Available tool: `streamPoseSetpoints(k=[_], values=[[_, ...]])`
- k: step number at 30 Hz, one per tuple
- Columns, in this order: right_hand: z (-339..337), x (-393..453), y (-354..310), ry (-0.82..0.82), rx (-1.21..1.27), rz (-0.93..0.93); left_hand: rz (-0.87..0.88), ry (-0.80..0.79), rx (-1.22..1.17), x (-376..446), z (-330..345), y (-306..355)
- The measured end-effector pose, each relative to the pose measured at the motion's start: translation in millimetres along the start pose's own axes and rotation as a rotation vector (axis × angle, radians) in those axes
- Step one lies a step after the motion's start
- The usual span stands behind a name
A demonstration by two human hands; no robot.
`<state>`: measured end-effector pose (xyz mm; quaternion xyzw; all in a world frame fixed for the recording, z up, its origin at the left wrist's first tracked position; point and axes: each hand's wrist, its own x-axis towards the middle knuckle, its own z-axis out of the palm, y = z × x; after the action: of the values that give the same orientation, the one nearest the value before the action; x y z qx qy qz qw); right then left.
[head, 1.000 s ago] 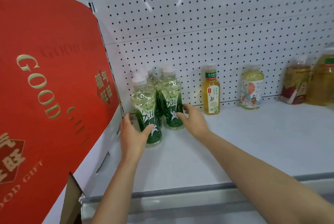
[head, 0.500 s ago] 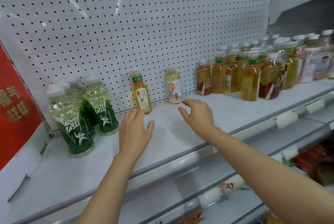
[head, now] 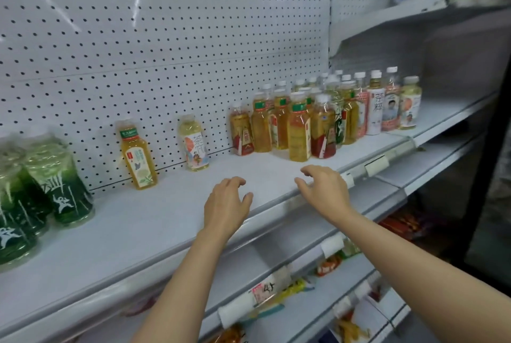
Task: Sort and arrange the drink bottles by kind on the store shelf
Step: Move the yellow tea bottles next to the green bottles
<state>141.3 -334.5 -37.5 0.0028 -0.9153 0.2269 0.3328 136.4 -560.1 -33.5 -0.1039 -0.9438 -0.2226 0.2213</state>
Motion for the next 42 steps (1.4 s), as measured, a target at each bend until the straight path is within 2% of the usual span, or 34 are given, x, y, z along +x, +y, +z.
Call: streamPoseSetpoints(k=[12,17,21,32,37,39,42], values=[[-10.0,55.4,89.8,0.093,-0.113,0.117,0.052,-0.059,-0.193,106.9,67.5,65.1],[-8.0,87.9,113.9,0.127,-0.145,0.157,-0.051,-0.128,-0.442,158.1,88.3,93.1],[-2.4,111.5,130.7,0.173,-0.125,0.198,-0.069,-0.100,-0.529,190.1,105.8,110.1],[10.1,210.5,140.5,0.273,0.274,0.177,-0.211,-0.027,-0.716,226.4,130.1,111.1],[7.0,264.7,135.5,0.171,0.419,0.153,-0.306,-0.143,-0.884,230.7,115.5,98.3],[9.7,282.7,135.8,0.105,0.395,0.150,-0.318,-0.170,-0.964,229.7,111.2,95.9],[14.7,297.6,139.9,-0.010,0.294,0.161,-0.297,-0.146,-0.962,224.8,107.4,99.6]])
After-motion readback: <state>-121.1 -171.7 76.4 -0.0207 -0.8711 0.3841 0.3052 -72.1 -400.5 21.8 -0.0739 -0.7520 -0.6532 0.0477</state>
